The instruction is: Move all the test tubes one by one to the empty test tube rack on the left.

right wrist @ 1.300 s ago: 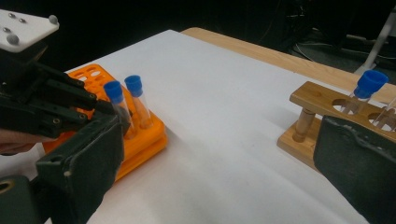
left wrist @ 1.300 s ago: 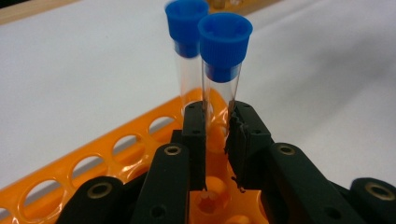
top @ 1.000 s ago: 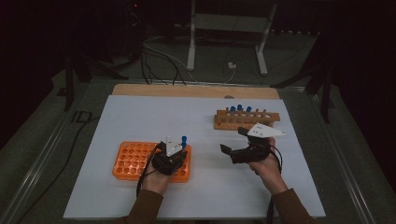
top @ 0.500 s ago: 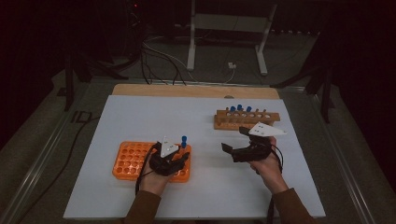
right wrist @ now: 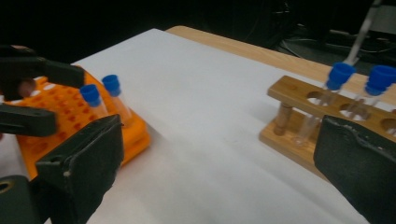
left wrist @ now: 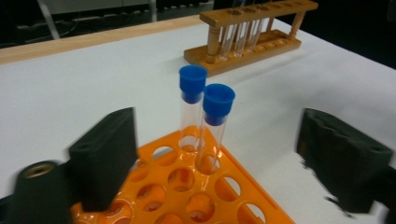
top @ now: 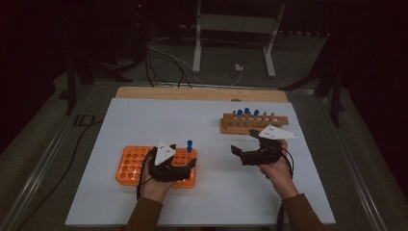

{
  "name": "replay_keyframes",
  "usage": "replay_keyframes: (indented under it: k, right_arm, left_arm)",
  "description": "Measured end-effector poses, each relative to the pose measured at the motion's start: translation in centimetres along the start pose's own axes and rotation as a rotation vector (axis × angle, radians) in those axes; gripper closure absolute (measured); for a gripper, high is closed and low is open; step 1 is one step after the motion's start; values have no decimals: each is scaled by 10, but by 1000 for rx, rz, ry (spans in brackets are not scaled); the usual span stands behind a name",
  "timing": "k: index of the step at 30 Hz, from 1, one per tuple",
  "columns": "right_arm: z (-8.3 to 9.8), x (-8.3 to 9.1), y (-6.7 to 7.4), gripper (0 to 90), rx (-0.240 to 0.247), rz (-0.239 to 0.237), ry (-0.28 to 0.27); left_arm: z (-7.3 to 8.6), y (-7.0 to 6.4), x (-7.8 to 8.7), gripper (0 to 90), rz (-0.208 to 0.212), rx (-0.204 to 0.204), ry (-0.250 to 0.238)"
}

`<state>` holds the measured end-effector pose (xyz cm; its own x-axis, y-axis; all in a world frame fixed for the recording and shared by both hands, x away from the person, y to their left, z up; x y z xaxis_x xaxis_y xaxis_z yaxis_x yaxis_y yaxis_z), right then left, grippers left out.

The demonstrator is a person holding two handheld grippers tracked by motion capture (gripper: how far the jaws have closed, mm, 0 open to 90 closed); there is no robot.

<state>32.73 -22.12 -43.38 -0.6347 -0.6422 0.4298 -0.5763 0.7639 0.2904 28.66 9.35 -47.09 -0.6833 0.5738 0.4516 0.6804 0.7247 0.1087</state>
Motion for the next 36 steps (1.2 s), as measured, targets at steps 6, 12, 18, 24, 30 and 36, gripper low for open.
replay_keyframes:
  k: [6,12,18,24,30,36]
  right_arm:
    - [-6,4,-11,22,-22,33,-21]
    - [-14,3,-26,26,-34,90,-18]
    - [-24,1,-42,68,-55,151,-23]
    - [-30,-6,-61,117,-84,205,-20]
    - [-31,-15,-77,188,-119,237,-15]
    - [-34,-22,-82,208,-120,267,-19]
  left_arm:
    - [1,3,1,3,7,14,-20]
    - [0,0,1,3,3,2,-16]
    - [2,1,1,3,0,13,-17]
    - [2,0,0,3,3,15,-15]
    - [2,-1,-1,4,6,15,-14]
    - [2,-2,-1,3,6,12,-14]
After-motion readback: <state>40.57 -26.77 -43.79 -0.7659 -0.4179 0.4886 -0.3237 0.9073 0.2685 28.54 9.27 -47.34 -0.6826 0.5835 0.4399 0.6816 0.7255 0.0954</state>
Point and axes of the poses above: each handheld gripper's, and its own axes: x roughly backward along the jaws, z roughly out of its underside, y roughly to its left, the point moved 1 cm from there along -x, roughly forward along the jaws, and after that the axes turned 13 degrees about -x, right-handed, at the moved point
